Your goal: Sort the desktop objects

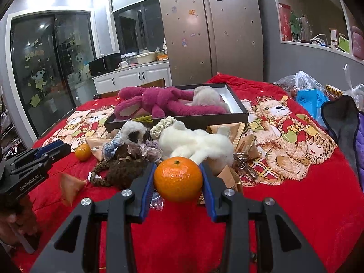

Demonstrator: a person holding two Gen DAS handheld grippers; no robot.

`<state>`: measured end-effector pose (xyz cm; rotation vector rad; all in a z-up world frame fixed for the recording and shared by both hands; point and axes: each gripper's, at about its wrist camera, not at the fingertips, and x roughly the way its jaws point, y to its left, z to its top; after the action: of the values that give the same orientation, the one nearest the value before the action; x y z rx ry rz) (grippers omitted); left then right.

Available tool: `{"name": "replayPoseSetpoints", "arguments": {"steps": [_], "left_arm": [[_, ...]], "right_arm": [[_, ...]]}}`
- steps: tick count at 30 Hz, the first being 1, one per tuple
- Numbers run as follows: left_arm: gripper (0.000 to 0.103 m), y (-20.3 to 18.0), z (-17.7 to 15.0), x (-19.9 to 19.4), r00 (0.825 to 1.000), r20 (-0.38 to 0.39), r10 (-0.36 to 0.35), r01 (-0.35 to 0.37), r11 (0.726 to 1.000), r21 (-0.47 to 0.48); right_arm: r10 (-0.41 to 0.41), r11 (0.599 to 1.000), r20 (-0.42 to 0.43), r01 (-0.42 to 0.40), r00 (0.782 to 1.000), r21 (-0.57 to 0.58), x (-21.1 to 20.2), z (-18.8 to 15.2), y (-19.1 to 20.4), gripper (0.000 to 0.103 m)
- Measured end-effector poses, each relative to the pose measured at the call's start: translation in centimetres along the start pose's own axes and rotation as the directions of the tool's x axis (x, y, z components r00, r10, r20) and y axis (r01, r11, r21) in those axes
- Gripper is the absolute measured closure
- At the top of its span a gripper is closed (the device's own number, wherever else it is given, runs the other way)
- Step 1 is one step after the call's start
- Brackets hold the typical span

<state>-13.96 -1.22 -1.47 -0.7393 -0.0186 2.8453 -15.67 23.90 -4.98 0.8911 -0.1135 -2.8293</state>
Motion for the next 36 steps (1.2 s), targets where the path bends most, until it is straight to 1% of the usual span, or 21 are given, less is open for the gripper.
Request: {"name": "replayPoseSetpoints", "arguments": {"steps": [3, 6, 9, 12, 15, 17, 19, 20, 21, 22, 23, 26, 29, 31, 33, 35, 36], "left_arm": [[0.076, 0.5, 0.1, 0.2, 1.000, -0.010, -0.007, 0.007, 0.999, -0.035], [0.076, 1.2, 0.1, 0.8, 0.999, -0.046, -0.008, 0.005, 0.997, -0.077], [0.076, 1.5, -0.1, 1.4, 0.996, -0.086, -0.020, 0.012, 0.995, -0.097], [0.076, 1.2, -0.3, 1.5, 0.994, -0.106, -0.038, 0.027, 0.995, -0.099], [0.076, 0.6, -0.6, 1.5, 0.985, -0.157, -0.074, 0.055, 0.991, -0.121], [0.076, -0.5, -1.1, 1.2, 0.981, -0.184, -0.053, 0.035, 0.995, -0.097], [0.076, -2.0, -1.4, 0.8, 0.981, -0.189, -0.029, 0.024, 0.999, -0.028], [0.074, -2.5, -1.5, 0.6, 0.982, -0.187, -0.029, 0.028, 1.000, -0.009], [0.071, -3.0, -1.6, 0.5, 0.981, -0.191, -0.031, 0.033, 0.999, 0.006], [0.062, -3.3, -1.7, 0.5, 0.979, -0.199, -0.039, 0.042, 0.999, 0.008], [0.058, -3.4, -1.9, 0.6, 0.977, -0.207, -0.049, 0.051, 0.999, 0.006], [0.057, -3.2, -2.3, 1.5, 0.967, -0.245, -0.072, 0.071, 0.997, -0.015], [0.055, -2.7, -2.4, 1.9, 0.956, -0.270, -0.115, 0.103, 0.993, -0.058], [0.052, -2.9, -2.7, 2.4, 0.942, -0.306, -0.139, 0.126, 0.990, -0.061], [0.052, -3.5, -3.3, 3.4, 0.921, -0.372, -0.118, 0.115, 0.993, -0.031], [0.052, -3.9, -3.4, 3.1, 0.927, -0.362, -0.098, 0.105, 0.994, 0.000], [0.052, -3.9, -3.5, 3.2, 0.924, -0.370, -0.094, 0.102, 0.995, 0.002]], "right_arm": [[-0.003, 1.000, 0.001, 0.003, 1.000, 0.000, 0.2, -0.1, 0.0, 0.064], [-0.004, 1.000, -0.003, 0.004, 1.000, 0.003, 0.3, -0.1, 0.0, 0.064], [-0.001, 1.000, -0.001, 0.001, 1.000, 0.004, 0.2, -0.1, -0.1, 0.064], [0.004, 1.000, -0.001, -0.004, 1.000, 0.004, 0.1, -0.1, -0.1, 0.064], [0.003, 1.000, -0.007, -0.003, 1.000, 0.001, 0.2, -0.1, 0.0, 0.064], [0.005, 1.000, -0.010, -0.005, 1.000, -0.002, 0.3, -0.1, 0.1, 0.064], [0.004, 1.000, -0.012, -0.004, 1.000, -0.004, 0.4, -0.1, 0.1, 0.064], [0.006, 1.000, -0.014, -0.006, 1.000, -0.003, 0.4, -0.1, 0.1, 0.064], [0.008, 1.000, -0.015, -0.008, 1.000, -0.002, 0.4, -0.1, 0.1, 0.064], [0.009, 1.000, -0.015, -0.009, 1.000, -0.003, 0.4, -0.1, 0.1, 0.064], [0.011, 1.000, -0.016, -0.011, 1.000, -0.006, 0.4, -0.1, 0.2, 0.064], [0.013, 1.000, -0.019, -0.013, 1.000, -0.010, 0.5, -0.2, 0.2, 0.064], [0.014, 1.000, -0.023, -0.014, 1.000, -0.013, 0.6, -0.2, 0.2, 0.064], [0.015, 1.000, -0.024, -0.015, 1.000, -0.013, 0.6, -0.2, 0.3, 0.064], [0.017, 1.000, -0.026, -0.018, 1.000, -0.016, 0.6, -0.2, 0.3, 0.064], [0.017, 1.000, -0.027, -0.017, 0.999, -0.021, 0.6, -0.3, 0.4, 0.064], [0.017, 1.000, -0.028, -0.018, 0.999, -0.021, 0.6, -0.3, 0.4, 0.064]]}}
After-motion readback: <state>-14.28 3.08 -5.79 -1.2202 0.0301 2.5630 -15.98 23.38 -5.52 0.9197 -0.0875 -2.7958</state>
